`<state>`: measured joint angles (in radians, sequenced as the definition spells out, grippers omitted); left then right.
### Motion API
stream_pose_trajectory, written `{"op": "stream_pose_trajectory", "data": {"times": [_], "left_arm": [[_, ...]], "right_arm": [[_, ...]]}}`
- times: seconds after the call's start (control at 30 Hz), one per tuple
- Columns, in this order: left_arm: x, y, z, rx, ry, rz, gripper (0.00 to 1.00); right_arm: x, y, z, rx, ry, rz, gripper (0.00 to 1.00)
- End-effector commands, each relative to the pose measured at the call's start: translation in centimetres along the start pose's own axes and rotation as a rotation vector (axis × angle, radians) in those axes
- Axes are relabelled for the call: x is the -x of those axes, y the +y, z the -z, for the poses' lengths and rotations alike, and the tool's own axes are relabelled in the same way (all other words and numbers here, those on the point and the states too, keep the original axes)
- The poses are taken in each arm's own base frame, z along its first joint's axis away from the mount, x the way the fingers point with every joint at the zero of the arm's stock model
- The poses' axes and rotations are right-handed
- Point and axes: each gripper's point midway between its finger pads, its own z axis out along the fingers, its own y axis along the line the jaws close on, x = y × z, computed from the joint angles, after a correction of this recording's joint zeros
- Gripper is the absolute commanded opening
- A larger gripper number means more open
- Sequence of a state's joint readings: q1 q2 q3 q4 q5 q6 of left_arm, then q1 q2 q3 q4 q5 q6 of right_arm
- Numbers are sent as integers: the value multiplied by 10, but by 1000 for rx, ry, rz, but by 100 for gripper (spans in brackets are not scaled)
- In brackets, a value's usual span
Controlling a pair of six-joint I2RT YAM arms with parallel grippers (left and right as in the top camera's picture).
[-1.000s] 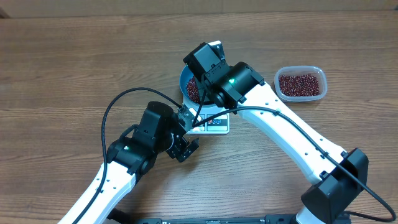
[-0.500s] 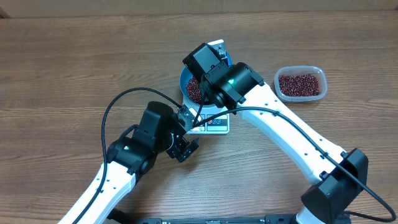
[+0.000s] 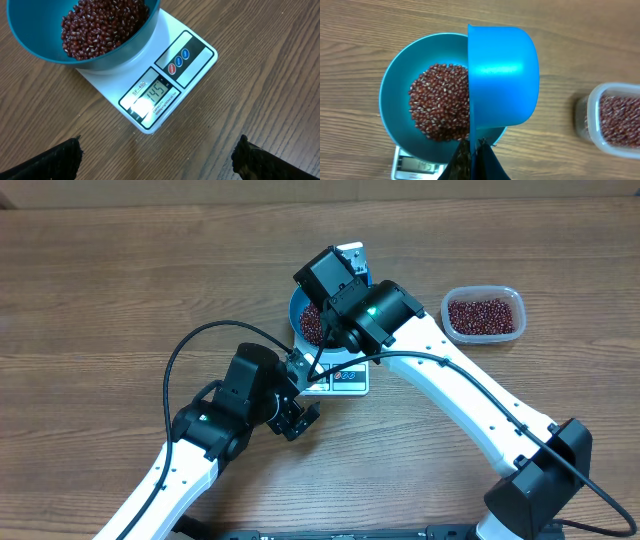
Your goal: Scoop item into bowl and weigh 150g on scale
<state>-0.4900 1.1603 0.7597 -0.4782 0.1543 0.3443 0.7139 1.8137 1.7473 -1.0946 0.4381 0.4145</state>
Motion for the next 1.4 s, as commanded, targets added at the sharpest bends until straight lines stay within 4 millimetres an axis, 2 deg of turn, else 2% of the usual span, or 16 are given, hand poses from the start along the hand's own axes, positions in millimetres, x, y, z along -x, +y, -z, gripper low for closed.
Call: {"op": "stream_pose_trajectory", "data": {"times": [0.0,0.17,0.33,0.5,0.77,0.9,0.97,1.07,1.27,1.37], "left_arm": [[0,-1,1,-9,-11,-12,99],[0,-1,1,-8,-11,-12,99],[0,-1,1,-8,-11,-12,100],[0,-1,1,-9,-11,-12,100],[0,-1,1,-9,-11,-12,100],[0,-1,1,-9,-11,-12,100],[0,-1,1,-8,-11,-12,99],[0,-1,1,-8,-11,-12,100],[0,-1,1,-8,-11,-12,100],[0,-1,1,-8,-11,-12,99]], "right_arm": [[8,13,19,102,-9,-150,4],[11,10,20,99,-14,-231,4],[25,-18,27,16,-89,-328,4],[43,-68,37,-127,-188,-385,4],[51,-147,24,-284,-188,-507,4],[36,-182,19,-362,-120,-529,4],[20,-196,18,-396,-48,-527,4],[5,-207,17,-411,22,-535,4],[1,-229,17,-463,32,-543,4],[-7,-235,17,-474,72,-536,4]]}}
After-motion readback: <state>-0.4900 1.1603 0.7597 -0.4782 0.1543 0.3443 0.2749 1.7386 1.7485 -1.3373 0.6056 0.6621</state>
